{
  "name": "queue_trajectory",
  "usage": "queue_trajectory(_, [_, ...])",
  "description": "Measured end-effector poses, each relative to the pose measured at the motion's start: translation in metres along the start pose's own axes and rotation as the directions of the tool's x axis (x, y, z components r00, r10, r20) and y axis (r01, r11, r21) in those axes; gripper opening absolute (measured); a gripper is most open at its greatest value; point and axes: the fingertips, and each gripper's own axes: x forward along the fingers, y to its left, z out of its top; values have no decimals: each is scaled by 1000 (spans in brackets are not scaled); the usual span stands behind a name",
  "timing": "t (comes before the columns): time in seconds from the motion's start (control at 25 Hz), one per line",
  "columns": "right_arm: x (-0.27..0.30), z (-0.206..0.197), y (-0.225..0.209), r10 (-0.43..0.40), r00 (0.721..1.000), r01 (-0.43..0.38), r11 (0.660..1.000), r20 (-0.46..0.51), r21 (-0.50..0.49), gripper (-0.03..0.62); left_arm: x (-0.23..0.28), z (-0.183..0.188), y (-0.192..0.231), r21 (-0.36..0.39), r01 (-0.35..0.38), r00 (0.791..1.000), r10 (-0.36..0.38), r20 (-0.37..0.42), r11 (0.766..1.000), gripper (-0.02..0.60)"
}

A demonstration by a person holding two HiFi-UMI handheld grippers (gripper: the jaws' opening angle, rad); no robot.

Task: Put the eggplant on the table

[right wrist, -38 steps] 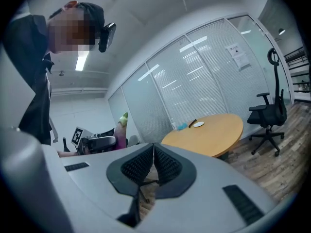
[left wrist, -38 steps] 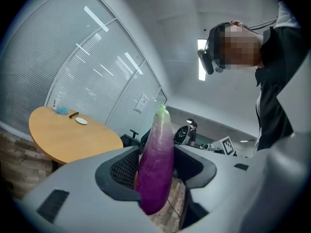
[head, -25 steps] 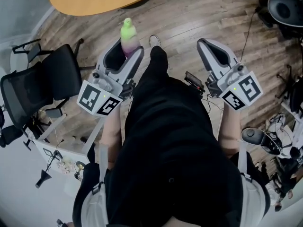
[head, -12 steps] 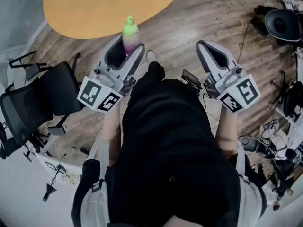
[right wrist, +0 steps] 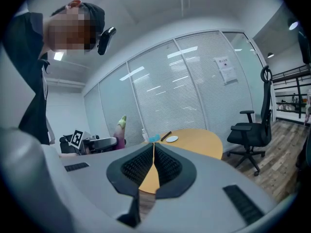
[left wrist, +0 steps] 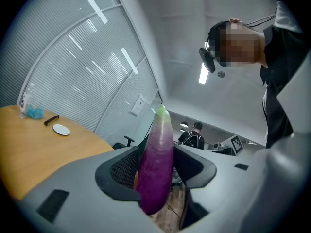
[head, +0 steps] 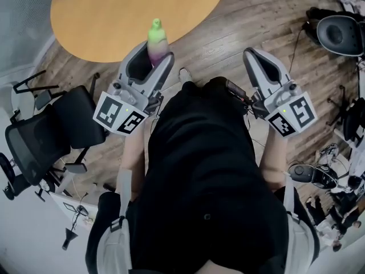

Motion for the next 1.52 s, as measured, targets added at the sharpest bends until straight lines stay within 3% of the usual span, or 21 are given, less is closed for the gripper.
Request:
queue_trajectory(0.36, [6, 5, -44, -8, 1000, 8, 1000, -14, 19, 18, 36, 0, 12, 11, -27, 1000, 27, -12, 1000, 236])
queue_trajectory(0.64, [41, 30, -98, 76, 997, -76, 997, -35, 15, 18, 75, 19, 28, 25, -135, 990, 134, 42, 991, 236])
queue_trajectory(0.84, [74, 61, -143, 179, 982, -181, 983, -54, -15, 18, 114, 31, 43, 21, -222, 973, 220, 75, 975, 236])
queue_trajectory(1.16, [115, 91, -229, 316, 946, -317, 948, -69, -1, 18, 190, 39, 60, 50, -384, 920, 377, 112, 922, 236])
queue_trajectory(1.4, [126, 99, -238, 414, 902, -418, 909, -119, -3, 18, 202, 44, 65, 63, -484, 871, 474, 131, 873, 236])
queue_trajectory(1.52, [130, 101, -244, 450, 884, -454, 891, -123, 3, 18, 205, 43, 68, 89, -528, 849, 519, 101, 845, 236])
